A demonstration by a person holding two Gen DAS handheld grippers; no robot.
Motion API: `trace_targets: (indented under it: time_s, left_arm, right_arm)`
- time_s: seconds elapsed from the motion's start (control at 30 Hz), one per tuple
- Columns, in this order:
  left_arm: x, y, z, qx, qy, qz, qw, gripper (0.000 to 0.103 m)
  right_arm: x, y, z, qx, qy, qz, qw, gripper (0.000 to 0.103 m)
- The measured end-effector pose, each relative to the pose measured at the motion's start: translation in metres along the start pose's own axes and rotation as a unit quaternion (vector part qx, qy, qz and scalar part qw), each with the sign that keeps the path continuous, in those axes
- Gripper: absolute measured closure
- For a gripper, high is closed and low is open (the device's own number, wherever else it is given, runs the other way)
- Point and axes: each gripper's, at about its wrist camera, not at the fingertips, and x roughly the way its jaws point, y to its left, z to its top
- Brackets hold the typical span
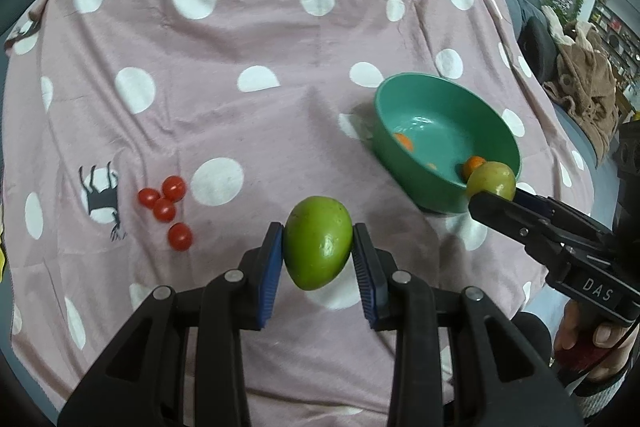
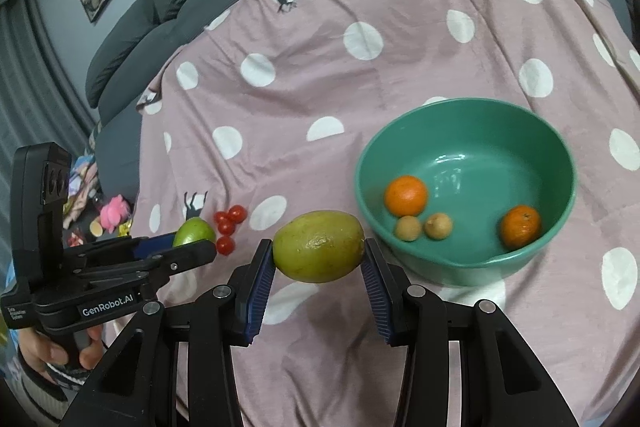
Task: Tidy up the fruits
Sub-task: 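Carry both held plums over the green bowl with both tools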
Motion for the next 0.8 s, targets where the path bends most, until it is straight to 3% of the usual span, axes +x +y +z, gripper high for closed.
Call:
trace_targets:
  time_s: [0.8]
  left_arm:
    - [0.061, -0.078, 0.052, 0.070, 0.011, -0.060, 0.9956, 0.069]
  right_arm:
    - [-0.012, -0.067, 0.007, 0.054, -0.031, -0.050, 0.997, 0.057]
